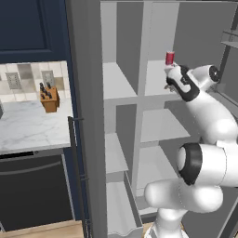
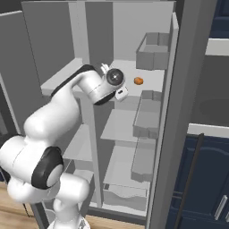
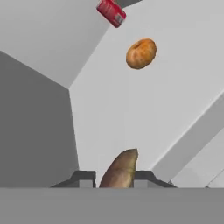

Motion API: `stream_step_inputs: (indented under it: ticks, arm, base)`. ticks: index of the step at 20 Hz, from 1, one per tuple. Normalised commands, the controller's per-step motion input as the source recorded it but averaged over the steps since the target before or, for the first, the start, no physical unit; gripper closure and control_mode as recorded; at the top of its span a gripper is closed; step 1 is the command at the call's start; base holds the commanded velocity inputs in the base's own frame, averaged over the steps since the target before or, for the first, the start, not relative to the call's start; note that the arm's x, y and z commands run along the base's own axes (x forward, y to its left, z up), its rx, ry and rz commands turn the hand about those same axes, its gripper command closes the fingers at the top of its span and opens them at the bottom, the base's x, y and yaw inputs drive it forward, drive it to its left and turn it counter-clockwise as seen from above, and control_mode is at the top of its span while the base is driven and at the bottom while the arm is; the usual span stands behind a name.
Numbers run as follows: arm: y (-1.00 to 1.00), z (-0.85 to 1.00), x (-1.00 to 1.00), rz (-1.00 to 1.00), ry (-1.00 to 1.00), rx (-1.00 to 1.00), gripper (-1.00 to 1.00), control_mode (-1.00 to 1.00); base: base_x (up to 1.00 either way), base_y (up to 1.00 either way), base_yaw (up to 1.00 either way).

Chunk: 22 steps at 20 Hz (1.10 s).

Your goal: Take the mushroom and tangerine from the fridge shelf and place them in the freezer drawer to begin freezing them.

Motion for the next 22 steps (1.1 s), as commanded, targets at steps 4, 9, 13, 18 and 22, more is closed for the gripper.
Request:
stream_step_inputs:
  ticks: [4,9,13,18,22]
  arm:
    - [0.18,0.0,-0.75,0.0,0.11,-0.15,1.0,-1.0]
    - [0.15,-0.02,-0.85,0.0,0.09,-0.14,1.0,-1.0]
    - [0.27,-0.18,-0.71,0.0,0.05,-0.11,1.0,-1.0]
    - [0.33,-0.44,-0.26,0.01,0.13,-0.12,1.0,-1.0]
    - [0.01,-0.22,-0.02,0.0,0.06,0.0,1.0,-1.0]
  base:
    - [0.0,0.0,0.0]
    - [0.0,0.0,0.0]
    - [0.0,0.0,0.0]
    - [0.0,0.0,0.0]
    - [0.0,0.0,0.0]
